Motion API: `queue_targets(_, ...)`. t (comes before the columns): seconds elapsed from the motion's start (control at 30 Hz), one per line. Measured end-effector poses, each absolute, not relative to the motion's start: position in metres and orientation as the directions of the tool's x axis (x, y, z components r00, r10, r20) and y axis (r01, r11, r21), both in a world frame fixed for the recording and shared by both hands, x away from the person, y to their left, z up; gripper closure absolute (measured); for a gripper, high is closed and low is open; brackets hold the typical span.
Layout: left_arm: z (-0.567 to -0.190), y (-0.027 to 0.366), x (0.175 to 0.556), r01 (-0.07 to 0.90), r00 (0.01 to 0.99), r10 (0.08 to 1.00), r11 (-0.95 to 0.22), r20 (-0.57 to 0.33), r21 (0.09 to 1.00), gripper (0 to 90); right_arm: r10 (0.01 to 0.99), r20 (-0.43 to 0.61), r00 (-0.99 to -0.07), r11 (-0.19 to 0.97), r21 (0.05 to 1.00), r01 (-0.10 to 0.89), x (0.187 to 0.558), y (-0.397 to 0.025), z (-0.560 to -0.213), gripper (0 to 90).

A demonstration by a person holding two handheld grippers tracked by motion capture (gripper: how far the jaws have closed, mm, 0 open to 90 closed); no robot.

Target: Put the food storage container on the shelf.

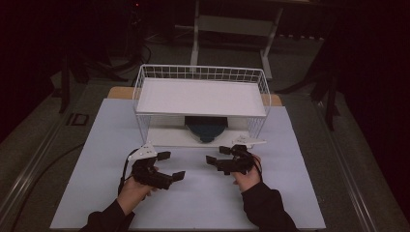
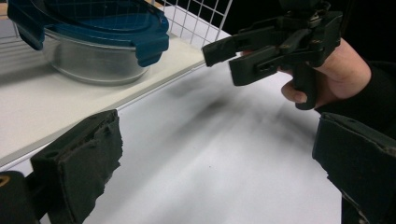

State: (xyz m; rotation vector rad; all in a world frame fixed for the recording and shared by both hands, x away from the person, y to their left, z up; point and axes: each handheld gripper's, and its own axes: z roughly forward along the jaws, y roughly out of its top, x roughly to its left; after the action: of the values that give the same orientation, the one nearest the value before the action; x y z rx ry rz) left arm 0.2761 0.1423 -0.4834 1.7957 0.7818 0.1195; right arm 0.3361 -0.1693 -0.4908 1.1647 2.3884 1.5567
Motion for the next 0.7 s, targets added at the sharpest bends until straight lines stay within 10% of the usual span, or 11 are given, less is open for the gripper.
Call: queue_targets(0.7, -0.485, 0.143, 0.266, 0.424, 0.792, 0.55, -0.185, -0.264, 0.887, 1.7, 0.648, 0.247, -0.721, 0.238, 0.833, 0.5, 0.292, -0.204, -0.495, 20.2)
